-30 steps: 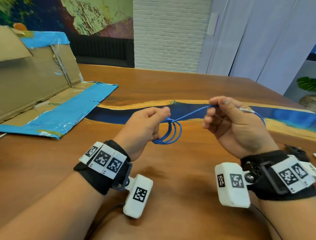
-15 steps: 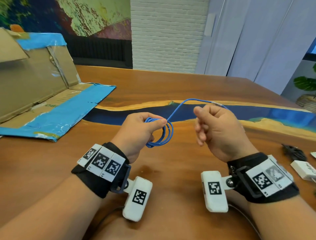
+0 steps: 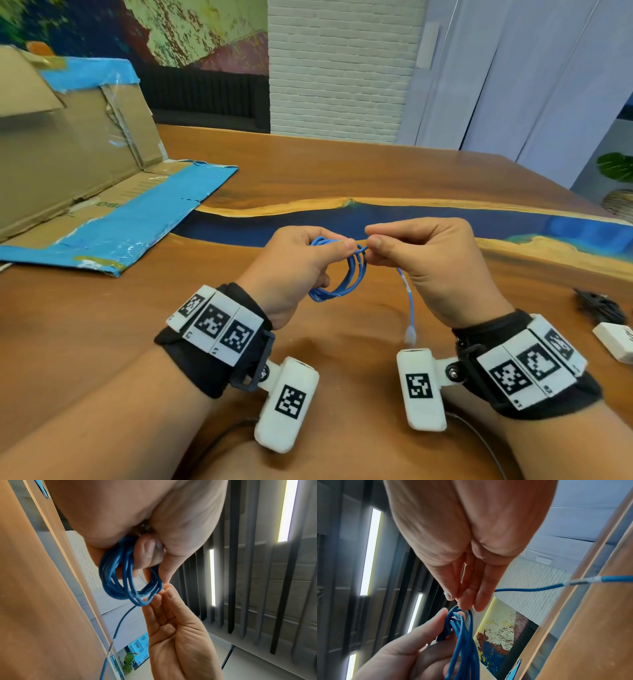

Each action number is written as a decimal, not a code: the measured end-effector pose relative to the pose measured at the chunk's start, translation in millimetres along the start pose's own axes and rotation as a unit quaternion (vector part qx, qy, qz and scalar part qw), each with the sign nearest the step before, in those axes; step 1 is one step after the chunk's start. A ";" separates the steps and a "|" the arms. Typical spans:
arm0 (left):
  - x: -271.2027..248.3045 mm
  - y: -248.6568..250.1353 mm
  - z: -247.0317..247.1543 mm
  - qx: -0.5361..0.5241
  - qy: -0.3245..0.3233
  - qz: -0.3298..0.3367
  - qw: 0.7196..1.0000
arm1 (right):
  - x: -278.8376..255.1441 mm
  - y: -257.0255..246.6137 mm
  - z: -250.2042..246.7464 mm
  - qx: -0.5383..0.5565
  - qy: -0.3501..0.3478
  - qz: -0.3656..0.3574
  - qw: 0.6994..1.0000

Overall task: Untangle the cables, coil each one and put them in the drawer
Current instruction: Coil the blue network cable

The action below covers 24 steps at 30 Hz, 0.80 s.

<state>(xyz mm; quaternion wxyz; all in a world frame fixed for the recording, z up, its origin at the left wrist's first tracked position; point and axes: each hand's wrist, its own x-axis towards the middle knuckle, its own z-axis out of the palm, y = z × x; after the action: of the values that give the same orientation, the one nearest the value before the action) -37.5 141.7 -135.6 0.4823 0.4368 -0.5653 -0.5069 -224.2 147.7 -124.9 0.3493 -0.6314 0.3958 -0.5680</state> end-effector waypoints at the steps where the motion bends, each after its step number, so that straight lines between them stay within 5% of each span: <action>1: -0.2 0.2 0.7 0.000 -0.001 0.001 1.000 | 0.3 0.7 0.7 -0.001 0.006 0.003 1.000; 24: -0.7 4.6 6.5 -0.046 0.051 0.062 0.996 | -5.5 12.8 23.3 0.129 0.007 0.119 0.985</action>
<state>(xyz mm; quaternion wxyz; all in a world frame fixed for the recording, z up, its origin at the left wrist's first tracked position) -43.8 143.8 -131.2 0.5604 0.4034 -0.5420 -0.4791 -202.5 146.7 -141.3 0.4896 -0.5258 0.3941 -0.5733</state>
